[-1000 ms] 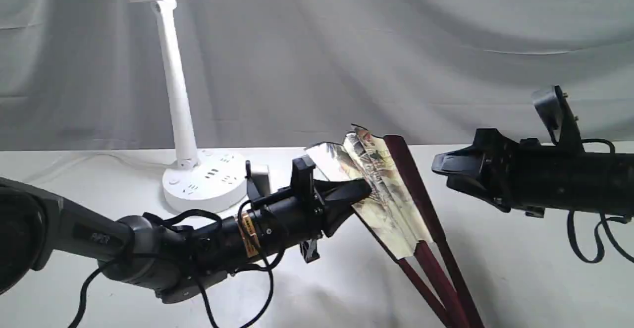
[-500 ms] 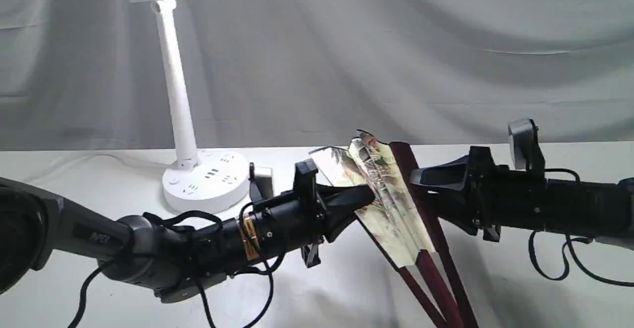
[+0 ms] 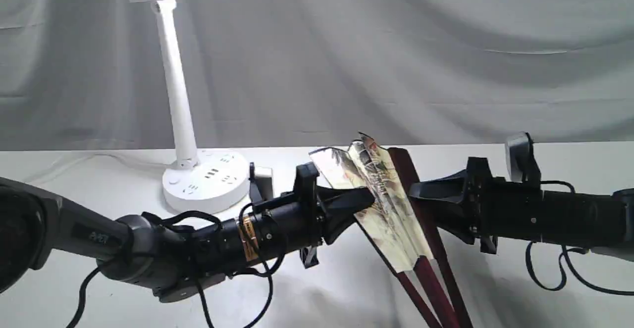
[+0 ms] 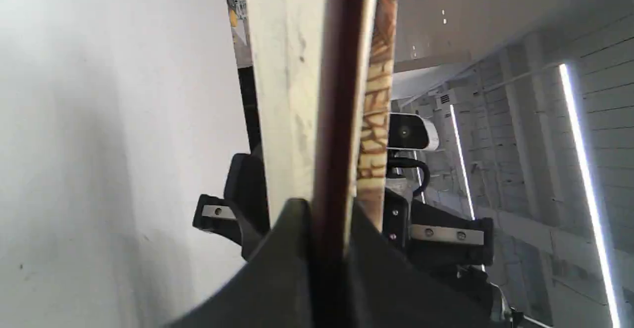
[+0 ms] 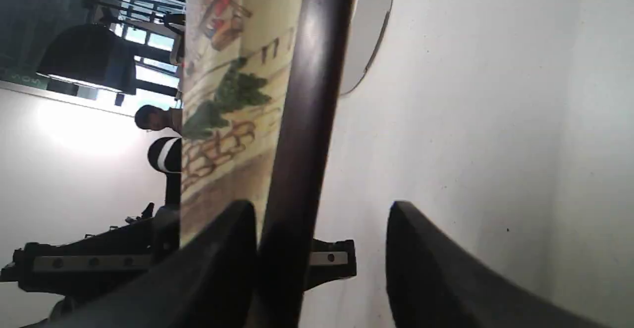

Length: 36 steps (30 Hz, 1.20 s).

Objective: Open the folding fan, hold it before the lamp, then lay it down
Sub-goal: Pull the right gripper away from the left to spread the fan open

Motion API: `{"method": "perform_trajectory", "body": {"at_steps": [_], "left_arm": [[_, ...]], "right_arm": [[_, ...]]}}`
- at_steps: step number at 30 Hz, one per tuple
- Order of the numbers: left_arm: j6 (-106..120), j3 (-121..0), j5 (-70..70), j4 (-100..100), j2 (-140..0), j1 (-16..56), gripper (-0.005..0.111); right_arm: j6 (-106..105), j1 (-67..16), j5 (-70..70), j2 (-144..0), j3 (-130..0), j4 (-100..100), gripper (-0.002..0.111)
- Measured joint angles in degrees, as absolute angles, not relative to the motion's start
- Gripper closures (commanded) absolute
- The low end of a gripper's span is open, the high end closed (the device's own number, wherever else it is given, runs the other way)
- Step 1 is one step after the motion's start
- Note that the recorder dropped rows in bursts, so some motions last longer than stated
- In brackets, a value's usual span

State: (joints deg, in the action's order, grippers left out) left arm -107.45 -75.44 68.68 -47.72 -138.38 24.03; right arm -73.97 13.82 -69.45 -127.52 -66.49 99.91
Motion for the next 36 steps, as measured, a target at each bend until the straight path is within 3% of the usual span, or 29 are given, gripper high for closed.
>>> {"method": "perform_trajectory", "body": {"at_steps": [9, 21, 36], "left_arm": [[-106.7, -75.4, 68.7, -48.8, -138.4, 24.0, 0.107], [-106.2, -75.4, 67.4, -50.3, -138.4, 24.0, 0.107], [-105.5, -75.4, 67.4, -47.2, -138.4, 24.2, 0.107]], "right_arm": [[-73.7, 13.1, -69.5, -127.5, -66.5, 99.9, 0.072], [-73.0, 13.1, -70.7, -127.5, -66.5, 100.8, 0.108], [-72.5, 13.5, -71.0, -127.5, -66.7, 101.5, 0.108]]}}
